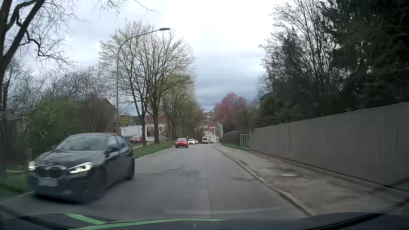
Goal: Follow the waypoints while adhering to traffic rules and regulations
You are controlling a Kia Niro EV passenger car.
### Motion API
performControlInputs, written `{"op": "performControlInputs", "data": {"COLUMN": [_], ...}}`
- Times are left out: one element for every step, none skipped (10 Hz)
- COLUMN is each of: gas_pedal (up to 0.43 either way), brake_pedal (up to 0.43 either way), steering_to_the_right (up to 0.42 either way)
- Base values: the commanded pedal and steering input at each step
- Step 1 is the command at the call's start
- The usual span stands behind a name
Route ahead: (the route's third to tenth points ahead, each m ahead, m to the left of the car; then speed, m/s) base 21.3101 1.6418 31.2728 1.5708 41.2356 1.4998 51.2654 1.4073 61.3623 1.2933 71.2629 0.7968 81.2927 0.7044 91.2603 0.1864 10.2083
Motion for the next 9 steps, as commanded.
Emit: {"op": "performControlInputs", "data": {"gas_pedal": [0.0, 0.0, 0.0, 0.0, 0.0, 0.0, 0.0, 0.0, 0.0], "brake_pedal": [0.0, 0.0, 0.0, 0.0, 0.0, 0.0, 0.0, 0.0, 0.0], "steering_to_the_right": [0.0, 0.0, 0.0, 0.0, 0.0, 0.0, 0.0, 0.0, 0.0]}}
